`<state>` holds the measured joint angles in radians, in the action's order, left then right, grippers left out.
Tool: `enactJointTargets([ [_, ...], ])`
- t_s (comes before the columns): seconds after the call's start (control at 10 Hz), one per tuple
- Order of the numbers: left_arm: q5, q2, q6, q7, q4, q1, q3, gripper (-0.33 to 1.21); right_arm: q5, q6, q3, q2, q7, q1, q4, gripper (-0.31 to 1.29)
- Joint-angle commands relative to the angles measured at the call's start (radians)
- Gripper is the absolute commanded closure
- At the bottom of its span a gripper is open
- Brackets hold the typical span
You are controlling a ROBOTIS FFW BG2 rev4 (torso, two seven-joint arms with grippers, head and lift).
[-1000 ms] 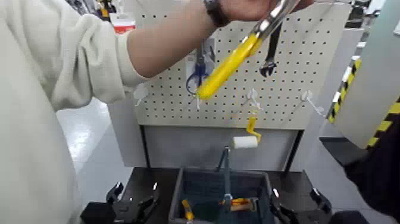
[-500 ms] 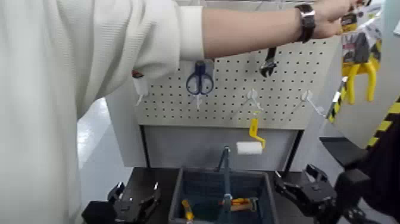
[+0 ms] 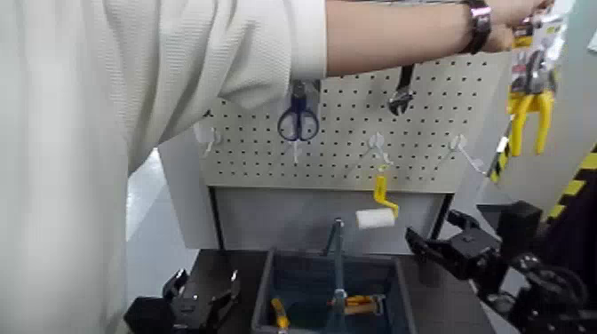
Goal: Put the yellow roller into the crate.
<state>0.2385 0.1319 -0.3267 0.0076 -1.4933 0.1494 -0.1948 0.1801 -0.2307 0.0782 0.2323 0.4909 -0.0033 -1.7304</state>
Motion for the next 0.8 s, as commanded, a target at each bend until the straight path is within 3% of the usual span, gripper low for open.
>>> enactJointTargets([
  [0.1,0.002,0.000,0.000,0.000,0.001,-0.001,0.000,0.13,0.024,-0.012,-0.038,0.042,0.044,-0.092,0.071,0.12],
  [0.5,0.004,-0.001,-0.002,0.000,0.002,-0.001,0.000,0.13,0.041,0.007,-0.106,0.087,0.132,-0.230,0.219,0.12],
  [0.8,0.004,-0.001,-0.002,0.000,0.002,-0.002,0.000,0.13,0.056,0.047,-0.166,0.094,0.164,-0.311,0.322,0.12],
])
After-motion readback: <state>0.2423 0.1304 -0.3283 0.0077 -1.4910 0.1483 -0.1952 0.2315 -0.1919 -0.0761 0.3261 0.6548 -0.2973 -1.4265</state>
